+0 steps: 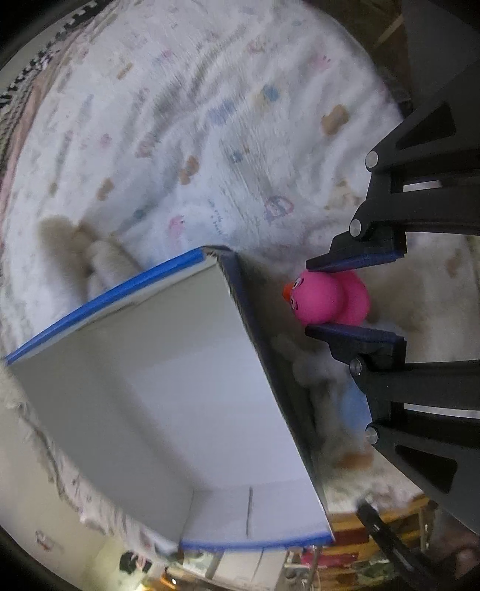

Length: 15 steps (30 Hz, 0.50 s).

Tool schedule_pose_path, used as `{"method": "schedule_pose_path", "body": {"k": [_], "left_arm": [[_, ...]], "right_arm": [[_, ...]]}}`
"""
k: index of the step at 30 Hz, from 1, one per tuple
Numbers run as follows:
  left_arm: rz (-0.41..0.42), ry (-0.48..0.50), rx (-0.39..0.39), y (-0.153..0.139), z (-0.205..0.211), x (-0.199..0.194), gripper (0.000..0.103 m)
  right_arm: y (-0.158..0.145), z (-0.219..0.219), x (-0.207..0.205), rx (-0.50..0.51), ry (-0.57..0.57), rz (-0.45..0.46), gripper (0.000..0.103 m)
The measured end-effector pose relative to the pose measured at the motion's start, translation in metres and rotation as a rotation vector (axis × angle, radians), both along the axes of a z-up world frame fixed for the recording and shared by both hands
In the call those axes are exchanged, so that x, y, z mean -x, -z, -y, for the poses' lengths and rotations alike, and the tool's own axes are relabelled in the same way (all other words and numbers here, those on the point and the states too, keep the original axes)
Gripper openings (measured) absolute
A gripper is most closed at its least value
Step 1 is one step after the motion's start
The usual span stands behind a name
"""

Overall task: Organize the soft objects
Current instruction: 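Grasp the white crumpled cloth with the left gripper while the right grasps the pink duck, then carry both items into the box and open both grippers to release them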

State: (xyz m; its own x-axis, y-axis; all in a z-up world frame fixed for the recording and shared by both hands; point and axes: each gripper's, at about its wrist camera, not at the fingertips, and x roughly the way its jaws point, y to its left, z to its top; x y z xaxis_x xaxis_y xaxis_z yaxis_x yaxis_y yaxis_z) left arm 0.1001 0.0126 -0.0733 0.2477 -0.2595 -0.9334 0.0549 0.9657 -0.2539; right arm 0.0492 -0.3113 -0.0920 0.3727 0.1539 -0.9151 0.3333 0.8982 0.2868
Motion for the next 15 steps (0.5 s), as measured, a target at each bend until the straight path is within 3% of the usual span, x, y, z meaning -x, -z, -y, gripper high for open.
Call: {"method": "schedule_pose_path", "body": {"k": [5,8,15], "left_arm": [[0.019,-0.030,0.020,-0.023,-0.011,0.009,0.008],[0.115,-0.009,-0.036,-0.046,0.005,0.004,0.008],[0.156,-0.011,-0.057,-0.071,0.020,-0.039,0.008]], "right_arm": [[-0.051,-0.010,0.016,-0.051,-0.065,0.109,0.029],[-0.081,-0.017,0.010,-0.061,-0.138,0.175,0.029],[-0.095,-0.024,-0.046,-0.100,-0.224,0.227,0.029]]}}
